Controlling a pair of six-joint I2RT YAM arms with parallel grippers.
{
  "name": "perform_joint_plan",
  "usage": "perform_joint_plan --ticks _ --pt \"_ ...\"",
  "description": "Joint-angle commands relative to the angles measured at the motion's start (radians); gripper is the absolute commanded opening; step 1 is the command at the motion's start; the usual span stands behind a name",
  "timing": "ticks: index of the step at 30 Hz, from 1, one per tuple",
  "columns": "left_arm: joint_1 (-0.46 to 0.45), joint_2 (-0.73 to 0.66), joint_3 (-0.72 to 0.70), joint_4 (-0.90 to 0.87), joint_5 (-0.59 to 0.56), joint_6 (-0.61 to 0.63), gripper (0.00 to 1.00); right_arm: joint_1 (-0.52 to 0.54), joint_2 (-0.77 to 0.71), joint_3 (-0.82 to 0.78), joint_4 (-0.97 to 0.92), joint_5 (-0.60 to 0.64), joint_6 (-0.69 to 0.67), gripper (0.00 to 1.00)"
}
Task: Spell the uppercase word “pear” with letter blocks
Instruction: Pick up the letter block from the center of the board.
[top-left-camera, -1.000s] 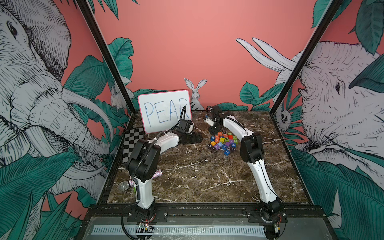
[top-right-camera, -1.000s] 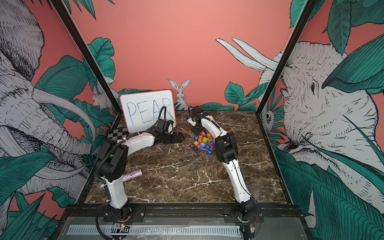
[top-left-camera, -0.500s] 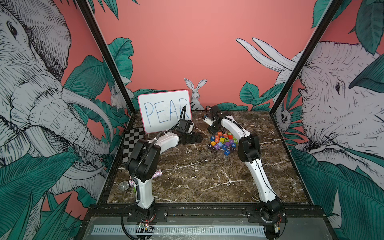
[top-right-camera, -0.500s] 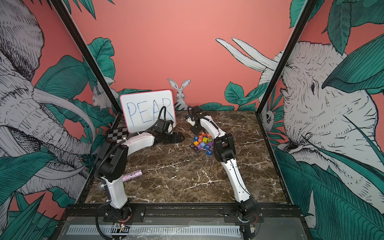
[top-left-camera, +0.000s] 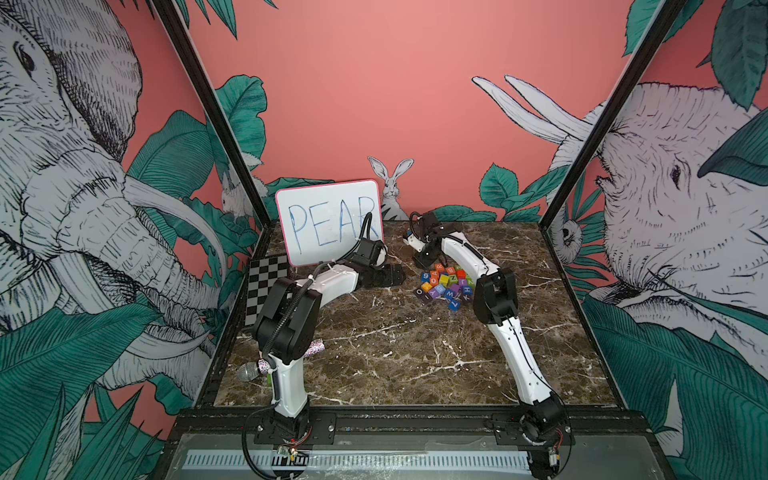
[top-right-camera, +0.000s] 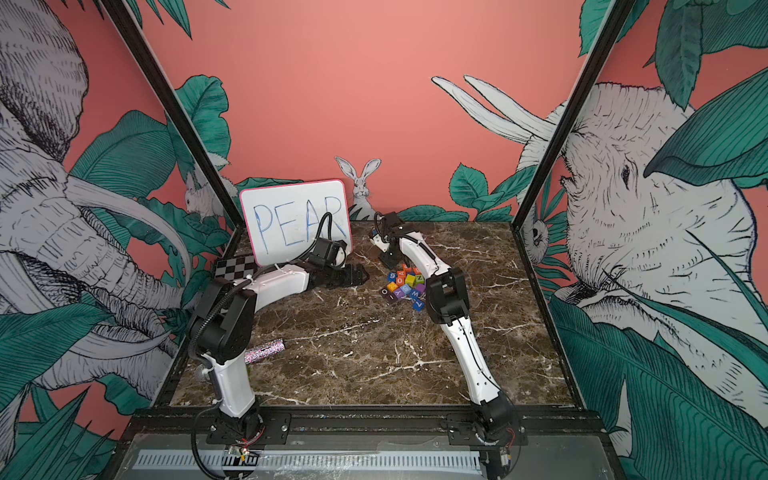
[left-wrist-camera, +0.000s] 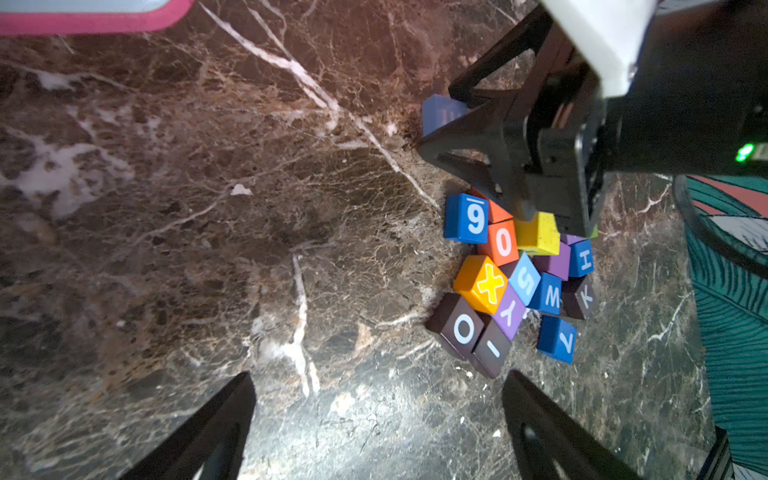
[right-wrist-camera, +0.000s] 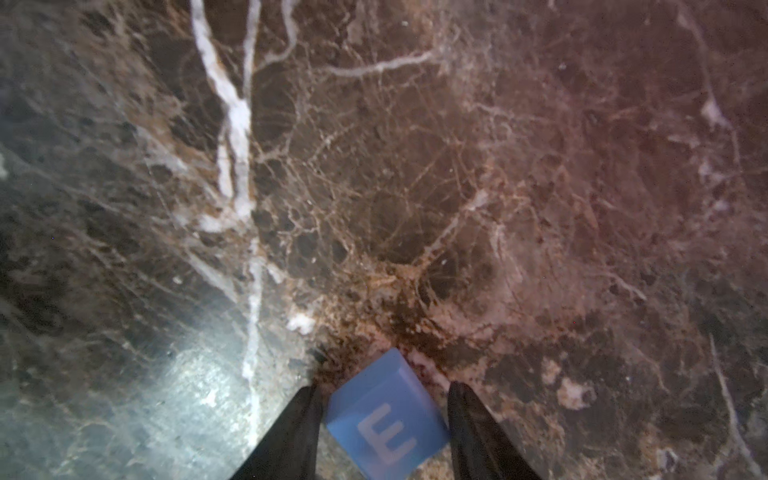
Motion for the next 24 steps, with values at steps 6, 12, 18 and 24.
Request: perform_joint_plan --ticks 6,12,18,24 --pt "0.004 -0.026 -0.013 -0.011 -0.012 -0.016 0.94 -0.006 0.019 0.021 -0.024 -0.037 0.017 0.41" --pt "0.004 -0.025 -0.015 -0.003 -0.013 -0.021 0.94 -0.006 -0.005 0.001 -0.018 -0.04 0.036 0.38" --pt "0.005 -0.029 -0.023 0.003 -0.019 -0.021 0.94 -0.004 -0.023 -0.004 0.012 -0.007 0.129 0.35" --pt "0.007 -0.037 -0.035 0.01 -0.016 -0.025 0.94 -0.004 -0.034 -0.002 0.004 0.009 0.187 0.47"
